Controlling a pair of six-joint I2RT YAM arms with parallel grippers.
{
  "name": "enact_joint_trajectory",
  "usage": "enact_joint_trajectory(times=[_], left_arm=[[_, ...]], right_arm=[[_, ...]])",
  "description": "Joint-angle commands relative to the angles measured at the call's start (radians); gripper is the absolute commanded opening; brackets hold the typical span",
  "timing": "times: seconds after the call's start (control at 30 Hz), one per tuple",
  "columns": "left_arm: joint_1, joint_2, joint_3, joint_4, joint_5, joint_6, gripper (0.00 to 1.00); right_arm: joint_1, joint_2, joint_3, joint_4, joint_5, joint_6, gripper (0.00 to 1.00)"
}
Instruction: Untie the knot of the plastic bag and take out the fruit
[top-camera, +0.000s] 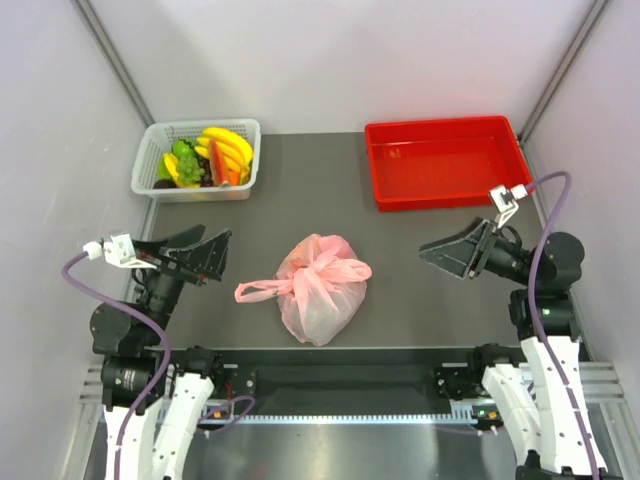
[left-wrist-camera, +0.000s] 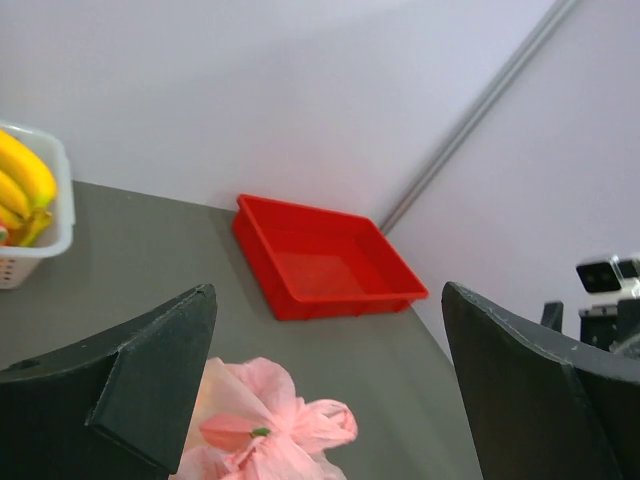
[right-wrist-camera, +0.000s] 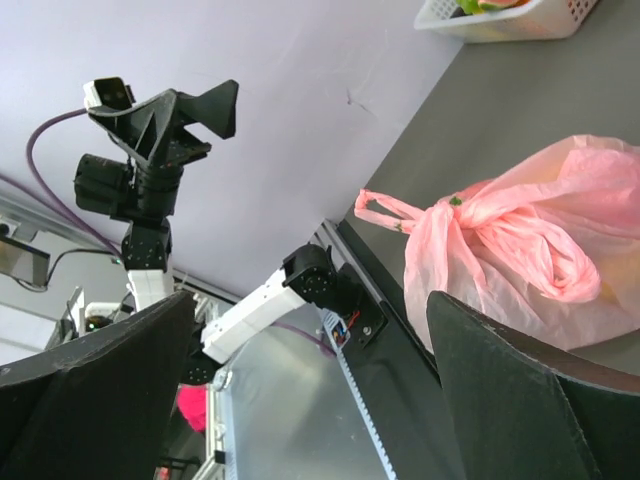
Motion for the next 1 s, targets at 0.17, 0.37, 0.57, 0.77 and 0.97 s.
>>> enact_joint_trajectory(times=[0.17, 0.37, 0.57, 0.77, 0.97], left_arm=[[-0.030, 0.015, -0.043, 0.085, 0.205, -0.153, 0.99], [-0.046, 0.110, -0.062, 0.119, 0.342, -0.164, 0.99], [-0.053, 0.247, 0.019, -0.088, 0.397, -0.071, 0.99], [-0.056, 0.277, 0.067, -0.222, 0.303, 0.014, 0.99], [-0.056, 0.300, 0.101, -0.378, 0.102, 0.040, 0.99]], right_arm=[[0.075, 0.057, 0.076, -0.075, 0.018, -0.095, 1.00], [0.449, 0.245, 0.366, -0.568, 0.483, -0.612, 1.00], [0.972, 0.527, 0.590, -0.775, 1.173, -0.698, 1.00], [1.226, 0.779, 0.690, -0.792, 1.454, -0.669, 1.00], [1.309, 0.930, 0.744, -0.767, 1.546, -0.603, 0.98]])
